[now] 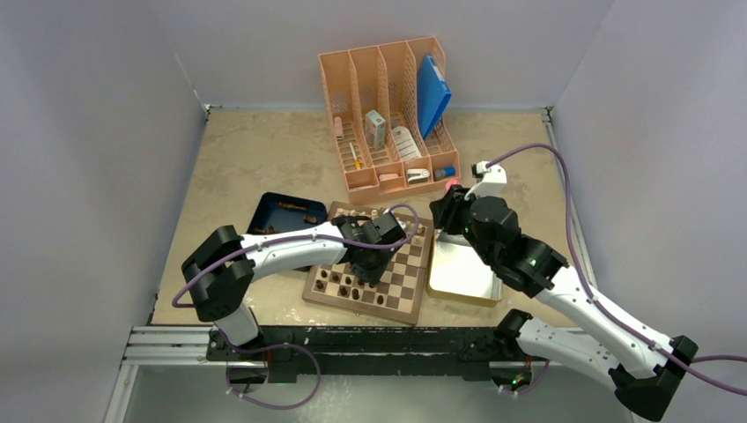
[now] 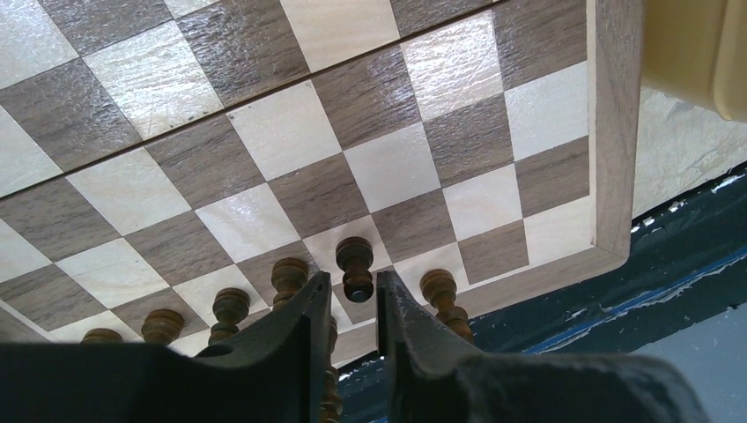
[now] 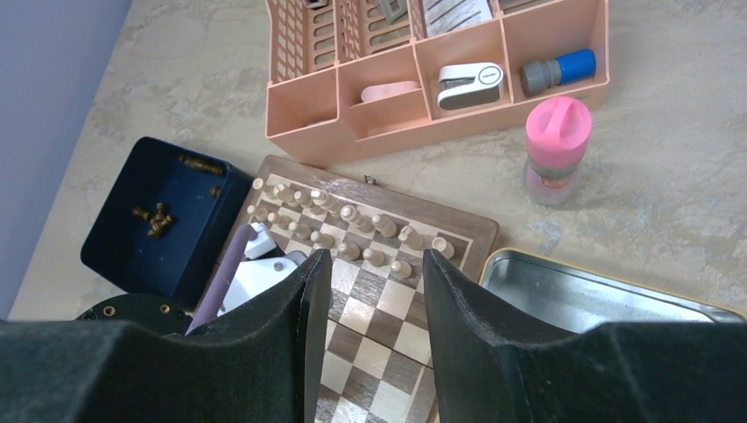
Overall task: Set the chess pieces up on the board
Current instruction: Place the chess piece on the chessboard, then pick up the chess piece from the storage box.
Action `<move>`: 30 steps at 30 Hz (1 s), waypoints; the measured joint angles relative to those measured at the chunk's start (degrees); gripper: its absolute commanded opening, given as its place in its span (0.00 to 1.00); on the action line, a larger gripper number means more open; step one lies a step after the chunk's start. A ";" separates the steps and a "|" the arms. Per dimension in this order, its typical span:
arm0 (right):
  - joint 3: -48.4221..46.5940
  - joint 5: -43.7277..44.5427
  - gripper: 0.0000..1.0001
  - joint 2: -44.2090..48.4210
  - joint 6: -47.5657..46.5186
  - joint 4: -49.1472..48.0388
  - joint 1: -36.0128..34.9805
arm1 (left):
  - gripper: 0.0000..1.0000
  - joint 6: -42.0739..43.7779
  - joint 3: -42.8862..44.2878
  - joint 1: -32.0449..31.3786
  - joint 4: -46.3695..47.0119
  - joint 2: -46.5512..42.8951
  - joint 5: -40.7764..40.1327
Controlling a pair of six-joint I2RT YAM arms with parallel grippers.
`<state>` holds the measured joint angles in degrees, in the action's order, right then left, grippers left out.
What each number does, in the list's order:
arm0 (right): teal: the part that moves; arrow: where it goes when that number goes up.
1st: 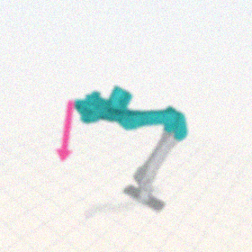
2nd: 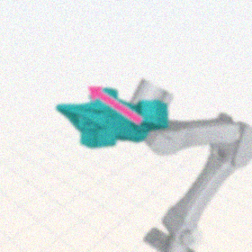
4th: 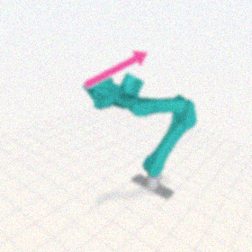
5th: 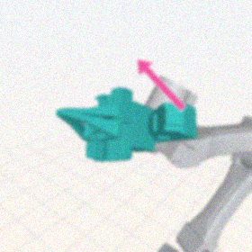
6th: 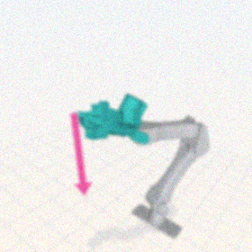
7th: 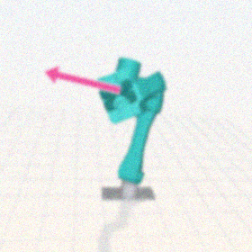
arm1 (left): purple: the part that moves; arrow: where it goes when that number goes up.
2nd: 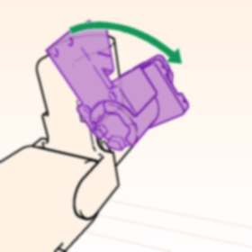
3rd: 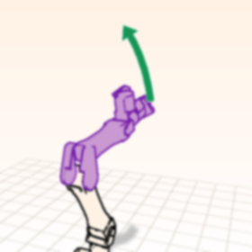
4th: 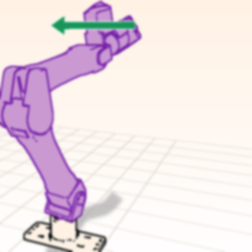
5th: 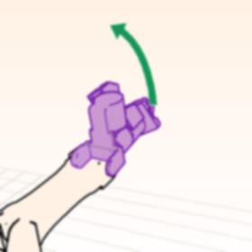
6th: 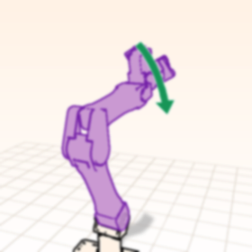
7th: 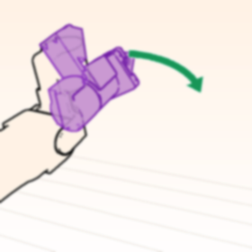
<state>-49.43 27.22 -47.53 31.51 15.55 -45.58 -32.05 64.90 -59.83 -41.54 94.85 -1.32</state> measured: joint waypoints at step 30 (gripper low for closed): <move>3.04 -4.42 0.48 1.46 -0.04 -4.48 0.00 | 0.49 6.78 10.95 10.47 -0.37 -2.93 -6.62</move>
<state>-46.39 22.81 -46.06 31.46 11.07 -45.58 -25.28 75.85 -49.36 -41.91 91.92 -7.94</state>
